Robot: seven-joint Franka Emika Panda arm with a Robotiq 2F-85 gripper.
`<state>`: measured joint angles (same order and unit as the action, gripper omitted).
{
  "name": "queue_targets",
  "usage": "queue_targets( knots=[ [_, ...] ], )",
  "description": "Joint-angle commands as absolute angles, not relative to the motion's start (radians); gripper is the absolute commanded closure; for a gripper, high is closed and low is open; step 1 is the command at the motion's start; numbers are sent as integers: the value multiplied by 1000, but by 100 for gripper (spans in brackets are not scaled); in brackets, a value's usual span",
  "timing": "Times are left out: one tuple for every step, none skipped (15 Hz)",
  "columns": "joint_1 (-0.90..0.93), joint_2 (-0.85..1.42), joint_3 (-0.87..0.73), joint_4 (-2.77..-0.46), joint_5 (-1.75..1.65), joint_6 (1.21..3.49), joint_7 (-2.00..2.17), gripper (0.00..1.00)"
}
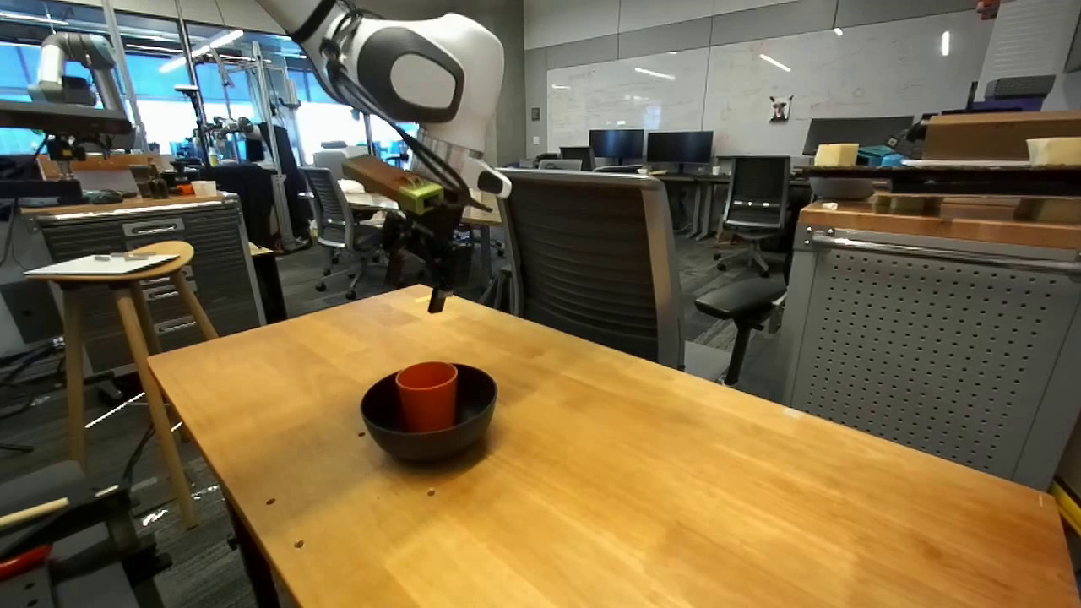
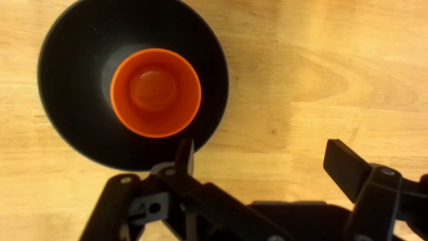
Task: Place the cup inside the bowl
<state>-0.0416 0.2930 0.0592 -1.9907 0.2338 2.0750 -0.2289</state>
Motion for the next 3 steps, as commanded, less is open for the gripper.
queue_targets(
  knots=[
    [-38, 267, 54, -1971, 220, 2020, -242, 0],
    [-36, 244, 52, -1963, 217, 1998, -244, 0],
    [-36, 238, 51, -1967, 217, 1998, -243, 0]
  ],
)
